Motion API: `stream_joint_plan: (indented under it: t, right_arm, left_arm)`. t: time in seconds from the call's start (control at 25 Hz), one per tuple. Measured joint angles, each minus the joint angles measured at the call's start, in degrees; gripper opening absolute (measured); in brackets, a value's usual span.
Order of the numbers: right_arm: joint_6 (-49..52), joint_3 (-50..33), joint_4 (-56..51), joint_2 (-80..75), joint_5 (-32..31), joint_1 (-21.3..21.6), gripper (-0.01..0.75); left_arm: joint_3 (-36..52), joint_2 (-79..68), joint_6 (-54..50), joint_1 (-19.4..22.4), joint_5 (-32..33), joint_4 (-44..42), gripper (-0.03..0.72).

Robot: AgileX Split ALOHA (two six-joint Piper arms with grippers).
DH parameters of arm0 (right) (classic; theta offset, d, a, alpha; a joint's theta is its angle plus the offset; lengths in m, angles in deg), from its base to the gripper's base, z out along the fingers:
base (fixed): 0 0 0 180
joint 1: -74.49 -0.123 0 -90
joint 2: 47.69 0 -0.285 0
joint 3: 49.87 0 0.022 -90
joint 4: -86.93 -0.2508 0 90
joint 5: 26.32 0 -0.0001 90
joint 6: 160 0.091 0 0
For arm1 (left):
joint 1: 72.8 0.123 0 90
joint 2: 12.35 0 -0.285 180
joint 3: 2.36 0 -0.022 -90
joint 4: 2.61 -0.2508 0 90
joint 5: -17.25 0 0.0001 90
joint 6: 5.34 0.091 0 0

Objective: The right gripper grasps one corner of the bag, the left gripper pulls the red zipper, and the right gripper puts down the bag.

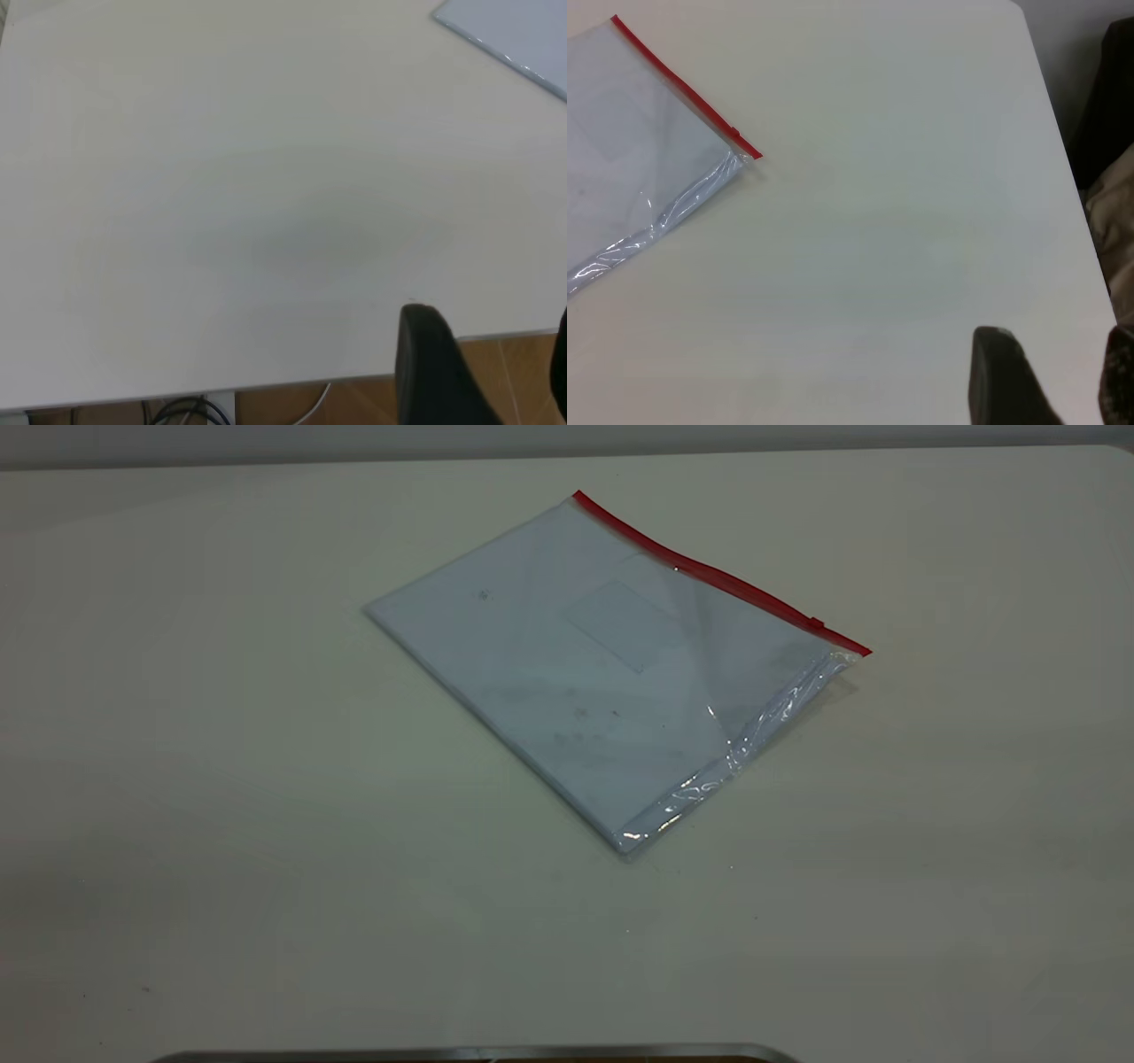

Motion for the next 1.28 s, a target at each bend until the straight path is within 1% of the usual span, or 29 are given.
stream_joint_plan:
  t: [0.36,0.48,0.6,0.68,0.76,0.88,0.96,1.04,1.16,1.28]
  right_arm:
    - [-0.28,0.0,-0.49,0.0,0.0,0.0,0.307]
    - [-0.95,0.06,-3.5,-1.06,0.49,0.0,0.307]
    - [-3.27,0.06,-7.23,-7.53,0.92,0.0,0.329]
    - [-5.89,0.06,-9.77,-14.01,1.47,0.0,0.359]
    - [-8.13,0.13,-12.77,-20.82,2.82,0.0,0.397]
    - [-13.06,0.13,-18.61,-29.2,9.54,0.0,0.45]
    - [-18.49,0.13,-23.12,-35.55,15.53,0.0,0.474]
    - [-23.84,0.17,-28.4,-41.92,19.58,0.0,0.486]
    - [-32.38,0.17,-37.81,-52.93,24.66,0.0,0.491]
    - [-44.25,0.43,-49.67,-62.98,29.52,0.0,0.491]
  left_arm:
    - [0.0,0.0,-0.31,0.0,-0.15,0.0,0.389]
    - [0.0,-1.59,-3.98,0.0,-0.17,0.0,0.389]
    - [-0.15,-7.64,-5.06,0.0,-0.87,0.05,0.389]
    - [-1.01,-13.59,-4.3,0.0,-3.92,0.11,0.389]
    - [-1.86,-19.82,-2.73,0.0,-9.87,0.99,0.389]
    - [-3.37,-31.05,0.43,0.0,-18.05,3.91,0.399]
    - [-4.65,-38.11,3.12,0.0,-22.32,6.47,0.426]
    - [-6.48,-45.05,6.15,0.0,-26.21,9.83,0.46]
    - [-10.39,-55.67,11.24,0.0,-30.1,14.51,0.509]
    - [-14.09,-63.84,16.91,0.0,-33.4,18.66,0.524]
